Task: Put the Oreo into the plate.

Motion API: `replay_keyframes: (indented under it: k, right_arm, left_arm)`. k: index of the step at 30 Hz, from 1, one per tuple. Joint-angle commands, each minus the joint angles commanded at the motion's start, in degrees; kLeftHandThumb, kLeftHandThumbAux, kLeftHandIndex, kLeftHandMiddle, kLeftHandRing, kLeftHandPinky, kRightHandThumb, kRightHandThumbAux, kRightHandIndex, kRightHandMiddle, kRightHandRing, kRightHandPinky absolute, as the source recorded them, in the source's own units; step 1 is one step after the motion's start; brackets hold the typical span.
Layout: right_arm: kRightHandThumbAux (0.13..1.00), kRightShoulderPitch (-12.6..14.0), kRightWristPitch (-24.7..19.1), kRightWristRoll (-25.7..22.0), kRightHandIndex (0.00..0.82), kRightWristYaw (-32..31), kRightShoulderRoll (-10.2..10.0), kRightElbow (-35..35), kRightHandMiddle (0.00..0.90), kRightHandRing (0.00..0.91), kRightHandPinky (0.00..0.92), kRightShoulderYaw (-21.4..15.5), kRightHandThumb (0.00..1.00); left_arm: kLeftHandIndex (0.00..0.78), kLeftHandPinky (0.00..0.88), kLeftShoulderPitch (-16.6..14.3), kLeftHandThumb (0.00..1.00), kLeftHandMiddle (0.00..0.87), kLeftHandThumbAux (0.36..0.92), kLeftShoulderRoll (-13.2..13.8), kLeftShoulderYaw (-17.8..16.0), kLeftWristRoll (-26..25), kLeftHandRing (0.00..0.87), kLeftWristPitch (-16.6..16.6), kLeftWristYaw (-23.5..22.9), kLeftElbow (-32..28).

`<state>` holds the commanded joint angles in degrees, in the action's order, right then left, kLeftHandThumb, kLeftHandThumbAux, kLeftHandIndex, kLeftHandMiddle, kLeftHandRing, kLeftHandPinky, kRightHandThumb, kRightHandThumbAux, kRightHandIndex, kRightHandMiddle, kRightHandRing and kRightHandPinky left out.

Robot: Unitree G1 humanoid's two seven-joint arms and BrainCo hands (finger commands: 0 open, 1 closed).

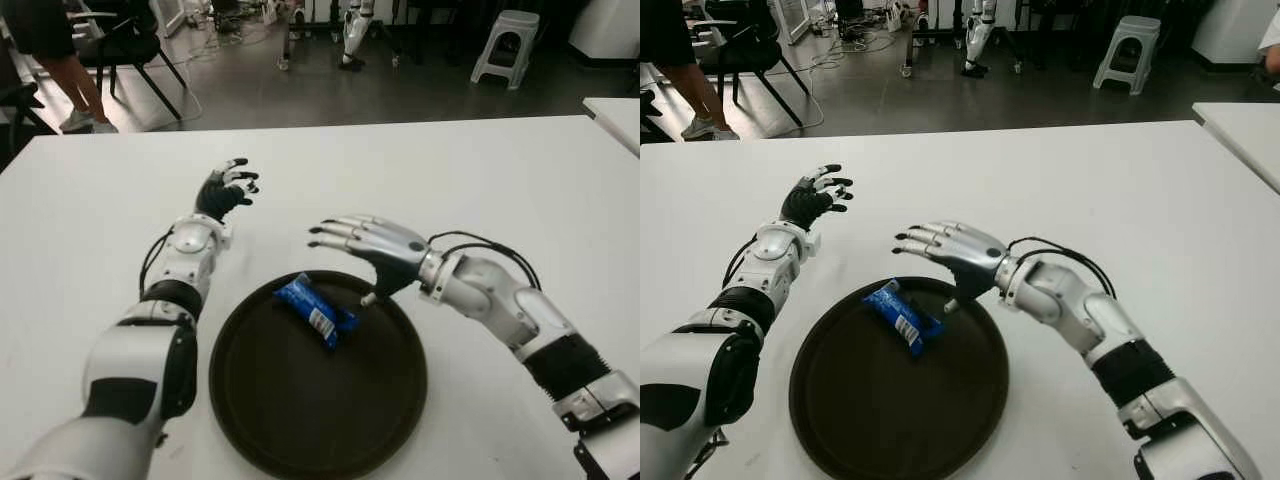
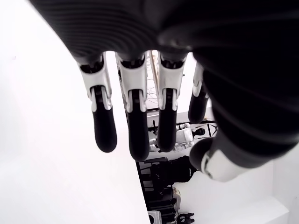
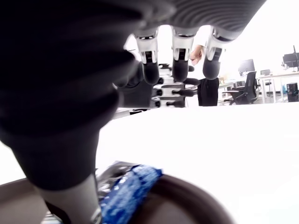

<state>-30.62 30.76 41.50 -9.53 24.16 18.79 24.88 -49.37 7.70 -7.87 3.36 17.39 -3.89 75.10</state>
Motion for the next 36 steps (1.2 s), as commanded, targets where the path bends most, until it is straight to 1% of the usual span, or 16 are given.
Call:
replay_keyframes:
  k: [3, 5, 6, 9, 11, 12, 13, 14, 17, 19, 21, 23, 28, 30, 33, 36]
  right_arm:
    - [0.864, -3.0, 1.0, -1.4, 0.021, -0.3, 1.8, 4.0, 0.021, 0.01, 0.039, -1.2, 0.0]
    - [0.848, -6.0, 2.3, -4.3, 0.021, -3.1, 3.8, 7.7, 0.023, 0.014, 0.042, -2.5, 0.0]
    - [0.833, -7.3, 2.9, -7.3, 0.022, -5.6, 4.7, 9.5, 0.025, 0.019, 0.044, -3.6, 0.0]
    - [0.798, -9.0, 4.0, -11.7, 0.038, -9.0, 5.6, 12.3, 0.058, 0.051, 0.069, -5.0, 0.0]
    - [0.782, -10.1, 5.4, -16.5, 0.054, -9.1, 2.7, 19.0, 0.085, 0.082, 0.099, -6.8, 0.0]
    - [0.779, -11.4, 5.1, -23.0, 0.059, -9.2, -2.0, 26.2, 0.092, 0.09, 0.109, -11.1, 0.0]
    - [0.772, -12.4, 4.9, -27.8, 0.084, -9.3, -5.2, 31.5, 0.132, 0.138, 0.164, -14.2, 0.0]
    - [0.768, -13.1, 4.8, -30.6, 0.1, -9.4, -7.1, 34.6, 0.158, 0.168, 0.199, -16.2, 0.0]
    - [0.76, -14.5, 2.7, -36.1, 0.124, -8.0, -10.2, 39.5, 0.195, 0.213, 0.253, -21.3, 0.0]
    - [0.752, -14.8, 0.8, -39.3, 0.162, -6.8, -11.8, 41.5, 0.253, 0.279, 0.332, -24.3, 0.0]
    - [0.749, -14.9, 0.2, -40.6, 0.184, -6.6, -12.4, 42.7, 0.279, 0.308, 0.362, -25.5, 0.0]
    - [0.752, -16.1, -2.9, -43.0, 0.202, -5.1, -13.4, 46.1, 0.298, 0.327, 0.381, -28.4, 0.0]
    - [0.782, -18.6, -8.1, -44.3, 0.232, 2.4, -14.0, 53.7, 0.316, 0.343, 0.395, -32.3, 0.0]
    - [0.792, -18.2, -8.2, -41.3, 0.245, 8.8, -13.4, 55.7, 0.323, 0.348, 0.392, -31.1, 0.0]
    - [0.806, -15.6, -5.6, -35.3, 0.272, 18.0, -12.3, 56.5, 0.34, 0.359, 0.381, -27.2, 0.0]
    - [0.808, -15.0, -5.0, -32.0, 0.29, 22.1, -11.6, 57.1, 0.352, 0.37, 0.385, -25.4, 0.0]
  left_arm:
    - [0.184, 0.376, 0.0, 0.091, 0.308, 0.709, 0.0, 0.1, 0.1, 0.335, 0.1, -0.1, 0.0]
    - [0.184, 0.374, 0.0, 0.087, 0.306, 0.712, 0.0, 0.3, 0.3, 0.333, 0.3, -0.1, -0.1]
    - [0.184, 0.373, 0.1, 0.084, 0.305, 0.713, 0.0, 0.4, 0.4, 0.332, 0.5, -0.1, -0.1]
    - [0.186, 0.364, 0.1, 0.081, 0.304, 0.713, 0.1, 0.5, 0.5, 0.328, 0.6, 0.0, -0.2]
    - [0.19, 0.366, 0.2, 0.08, 0.307, 0.713, 0.1, 0.6, 0.5, 0.331, 0.7, 0.0, -0.2]
    - [0.191, 0.367, 0.1, 0.08, 0.308, 0.713, 0.2, 0.6, 0.6, 0.332, 0.6, 0.0, -0.2]
    - [0.195, 0.369, 0.1, 0.086, 0.311, 0.714, 0.2, 0.7, 0.6, 0.332, 0.5, 0.1, -0.2]
    - [0.197, 0.37, 0.1, 0.09, 0.313, 0.714, 0.2, 0.7, 0.6, 0.332, 0.5, 0.1, -0.2]
    - [0.198, 0.37, 0.2, 0.093, 0.312, 0.714, 0.2, 0.7, 0.6, 0.329, 0.4, 0.1, -0.2]
    - [0.194, 0.375, 0.2, 0.09, 0.309, 0.715, 0.3, 0.6, 0.6, 0.326, 0.3, 0.1, -0.2]
    - [0.191, 0.377, 0.2, 0.088, 0.308, 0.717, 0.3, 0.6, 0.6, 0.326, 0.3, 0.1, -0.2]
    - [0.19, 0.377, 0.2, 0.086, 0.309, 0.719, 0.3, 0.7, 0.7, 0.326, 0.3, 0.1, -0.2]
    - [0.192, 0.372, 0.3, 0.082, 0.31, 0.716, 0.4, 0.9, 0.8, 0.328, 0.4, 0.2, -0.2]
    - [0.193, 0.368, 0.3, 0.08, 0.31, 0.716, 0.4, 1.0, 0.9, 0.328, 0.3, 0.3, -0.2]
    - [0.196, 0.365, 0.2, 0.077, 0.308, 0.715, 0.4, 0.9, 0.8, 0.328, 0.2, 0.2, -0.1]
    - [0.2, 0.363, 0.1, 0.076, 0.309, 0.711, 0.5, 0.9, 0.7, 0.328, 0.1, 0.0, 0.0]
